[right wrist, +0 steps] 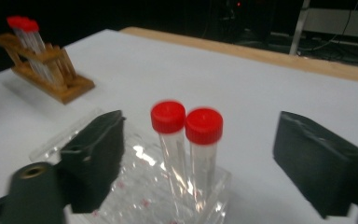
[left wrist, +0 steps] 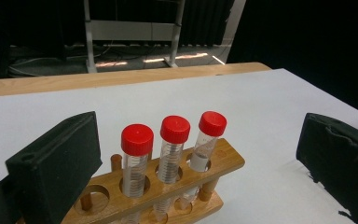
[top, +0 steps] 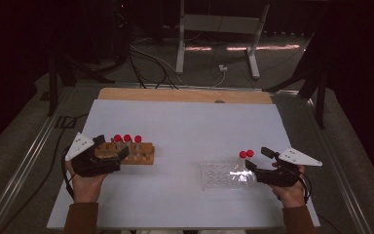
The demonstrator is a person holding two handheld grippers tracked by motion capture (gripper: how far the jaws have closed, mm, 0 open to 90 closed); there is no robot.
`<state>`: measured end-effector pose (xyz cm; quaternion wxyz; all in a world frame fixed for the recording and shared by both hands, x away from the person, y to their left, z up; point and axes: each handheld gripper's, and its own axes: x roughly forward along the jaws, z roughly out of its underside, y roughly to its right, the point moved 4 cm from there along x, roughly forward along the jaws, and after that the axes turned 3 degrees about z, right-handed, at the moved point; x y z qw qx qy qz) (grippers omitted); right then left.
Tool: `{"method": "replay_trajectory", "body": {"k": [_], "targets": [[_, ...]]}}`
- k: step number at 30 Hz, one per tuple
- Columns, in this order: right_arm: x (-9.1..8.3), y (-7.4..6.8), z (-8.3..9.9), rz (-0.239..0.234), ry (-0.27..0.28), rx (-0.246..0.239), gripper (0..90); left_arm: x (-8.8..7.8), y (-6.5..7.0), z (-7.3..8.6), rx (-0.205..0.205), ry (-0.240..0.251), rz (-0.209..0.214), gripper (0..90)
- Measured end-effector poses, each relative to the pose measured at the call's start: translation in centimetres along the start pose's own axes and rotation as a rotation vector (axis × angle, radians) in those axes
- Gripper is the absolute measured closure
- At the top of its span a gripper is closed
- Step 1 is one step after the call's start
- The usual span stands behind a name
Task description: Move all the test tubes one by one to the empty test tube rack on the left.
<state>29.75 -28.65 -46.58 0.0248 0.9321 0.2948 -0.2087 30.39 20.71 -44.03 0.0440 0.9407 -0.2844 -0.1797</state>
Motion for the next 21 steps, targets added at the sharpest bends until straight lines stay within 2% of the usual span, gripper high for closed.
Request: {"method": "replay_trajectory", "body": {"k": [5,9,14,21], "targets": [[0.4,0.1,0.9,-0.001,-0.027,-0.032,48.1,0.2,0.1,0.1,0.011,-0.007,-0.002,0.6],[0.8,0.3,1.4,-0.003,-0.046,-0.043,60.6,0.2,0.2,0.0,0.011,-0.007,-0.002,0.6],[1.6,0.6,2.1,-0.004,-0.066,-0.036,67.8,0.1,0.1,0.1,0.010,-0.006,-0.004,0.6],[2.3,0.4,2.3,0.002,-0.064,-0.040,72.9,0.2,0.1,0.1,0.012,-0.009,-0.006,0.6]]}}
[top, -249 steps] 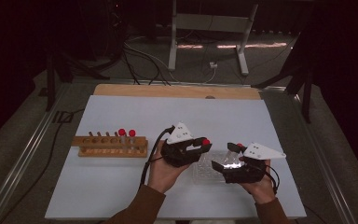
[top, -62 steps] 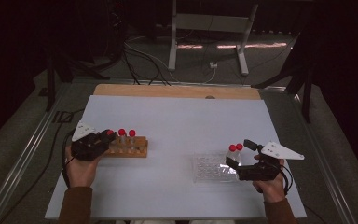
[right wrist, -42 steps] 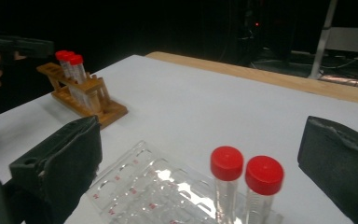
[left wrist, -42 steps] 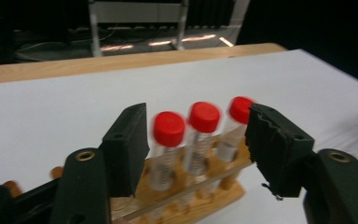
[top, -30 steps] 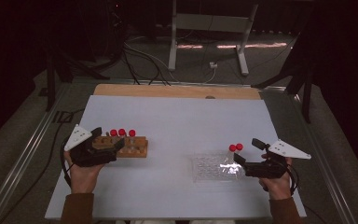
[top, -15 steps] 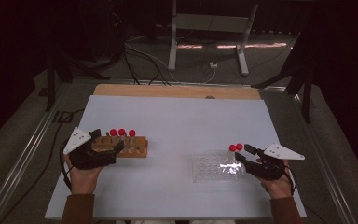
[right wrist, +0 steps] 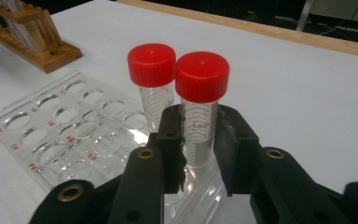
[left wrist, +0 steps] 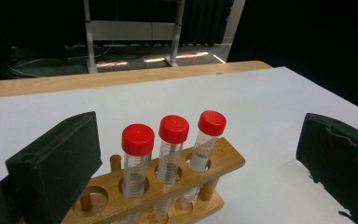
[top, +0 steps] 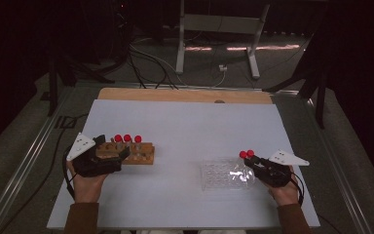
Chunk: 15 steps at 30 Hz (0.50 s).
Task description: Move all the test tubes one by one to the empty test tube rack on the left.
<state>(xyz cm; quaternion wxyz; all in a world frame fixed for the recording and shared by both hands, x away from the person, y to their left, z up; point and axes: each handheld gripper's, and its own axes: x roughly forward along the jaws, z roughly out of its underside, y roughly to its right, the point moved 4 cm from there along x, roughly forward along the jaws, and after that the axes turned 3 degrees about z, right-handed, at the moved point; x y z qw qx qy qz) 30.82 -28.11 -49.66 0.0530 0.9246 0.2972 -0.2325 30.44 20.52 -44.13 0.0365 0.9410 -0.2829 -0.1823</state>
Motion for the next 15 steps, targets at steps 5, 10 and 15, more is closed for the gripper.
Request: {"method": "replay_trajectory", "body": {"k": [5,10,15], "targets": [[0.0,0.0,0.0,0.008,0.003,-0.010,74.0,0.0,0.0,0.0,-0.001,-0.002,-0.002,0.6],[-0.2,-0.1,-0.2,0.008,0.017,-0.013,74.2,0.0,-0.1,0.0,-0.001,-0.002,-0.002,0.6],[-1.0,-0.2,-1.0,0.012,0.045,-0.014,74.2,0.0,-0.1,0.1,-0.003,-0.003,-0.002,0.6]]}}
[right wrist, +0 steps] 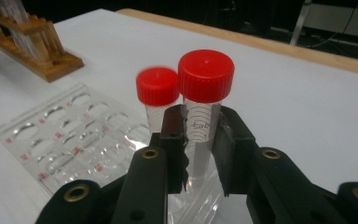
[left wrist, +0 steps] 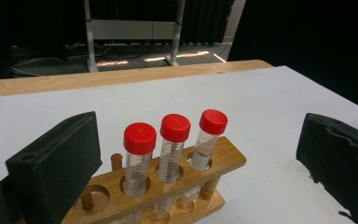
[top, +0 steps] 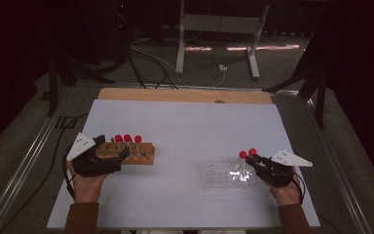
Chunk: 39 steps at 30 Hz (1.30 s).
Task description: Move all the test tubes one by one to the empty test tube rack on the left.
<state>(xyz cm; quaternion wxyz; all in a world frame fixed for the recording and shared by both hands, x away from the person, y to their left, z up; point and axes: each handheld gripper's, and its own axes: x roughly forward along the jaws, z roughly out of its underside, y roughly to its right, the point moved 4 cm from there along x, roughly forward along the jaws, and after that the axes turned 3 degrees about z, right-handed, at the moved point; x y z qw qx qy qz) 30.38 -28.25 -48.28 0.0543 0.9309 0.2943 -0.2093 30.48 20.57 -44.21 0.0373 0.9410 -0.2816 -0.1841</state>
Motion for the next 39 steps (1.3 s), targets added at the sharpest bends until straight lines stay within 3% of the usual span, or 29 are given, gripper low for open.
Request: {"method": "replay_trajectory", "body": {"k": [21,36,39], "targets": [[-2.8,0.0,-2.7,0.008,0.091,-0.016,74.3,0.3,0.4,0.0,0.003,-0.011,0.011,0.6],[-3.4,-1.4,-3.8,-0.063,0.100,-0.059,74.2,0.0,1.9,-1.2,0.015,-0.007,0.032,0.6],[-3.3,-1.7,-3.8,-0.076,0.094,-0.061,74.2,-0.2,2.6,-1.7,0.011,0.003,0.053,0.7]]}}
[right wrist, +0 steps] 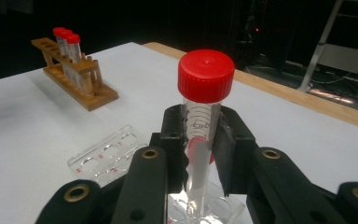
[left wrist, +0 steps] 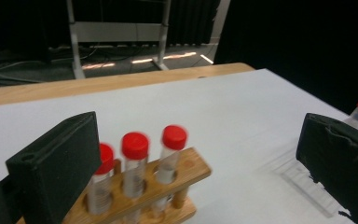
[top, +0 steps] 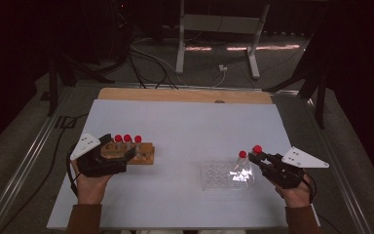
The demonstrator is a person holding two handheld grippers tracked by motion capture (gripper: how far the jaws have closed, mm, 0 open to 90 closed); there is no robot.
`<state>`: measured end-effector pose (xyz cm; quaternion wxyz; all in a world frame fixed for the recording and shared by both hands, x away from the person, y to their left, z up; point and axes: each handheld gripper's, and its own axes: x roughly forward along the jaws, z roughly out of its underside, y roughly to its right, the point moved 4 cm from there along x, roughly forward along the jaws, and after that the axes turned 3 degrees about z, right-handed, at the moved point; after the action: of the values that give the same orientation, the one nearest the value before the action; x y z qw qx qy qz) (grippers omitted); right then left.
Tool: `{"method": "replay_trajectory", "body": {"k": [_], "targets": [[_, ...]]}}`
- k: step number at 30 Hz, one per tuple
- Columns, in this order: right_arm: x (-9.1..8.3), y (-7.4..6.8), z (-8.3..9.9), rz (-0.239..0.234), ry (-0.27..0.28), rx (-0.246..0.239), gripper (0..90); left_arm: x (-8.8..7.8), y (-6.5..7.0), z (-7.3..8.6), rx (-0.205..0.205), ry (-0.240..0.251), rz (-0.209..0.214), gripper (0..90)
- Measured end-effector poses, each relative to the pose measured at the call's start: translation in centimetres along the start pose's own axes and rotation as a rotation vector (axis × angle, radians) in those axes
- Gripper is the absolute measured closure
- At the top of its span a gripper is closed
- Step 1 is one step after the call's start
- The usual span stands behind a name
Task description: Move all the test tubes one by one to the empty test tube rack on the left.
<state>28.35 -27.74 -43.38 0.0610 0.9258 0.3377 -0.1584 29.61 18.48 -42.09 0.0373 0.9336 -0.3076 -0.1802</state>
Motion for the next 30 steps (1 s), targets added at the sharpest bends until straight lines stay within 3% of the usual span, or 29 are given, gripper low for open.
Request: {"method": "replay_trajectory", "body": {"k": [5,10,25,30], "targets": [[0.3,-0.4,-0.1,-0.018,0.001,0.005,74.2,0.1,1.4,-1.1,0.025,-0.003,0.020,0.7],[0.7,-1.0,-0.2,-0.037,-0.006,-0.001,74.1,1.0,3.1,-1.7,0.046,-0.018,0.069,0.7],[2.3,-3.6,-0.6,-0.099,-0.043,-0.012,74.1,5.9,9.2,-2.6,0.143,-0.090,0.214,0.8],[2.8,-4.3,-0.7,-0.116,-0.052,-0.009,74.1,7.2,10.6,-2.4,0.130,-0.094,0.260,1.1]]}}
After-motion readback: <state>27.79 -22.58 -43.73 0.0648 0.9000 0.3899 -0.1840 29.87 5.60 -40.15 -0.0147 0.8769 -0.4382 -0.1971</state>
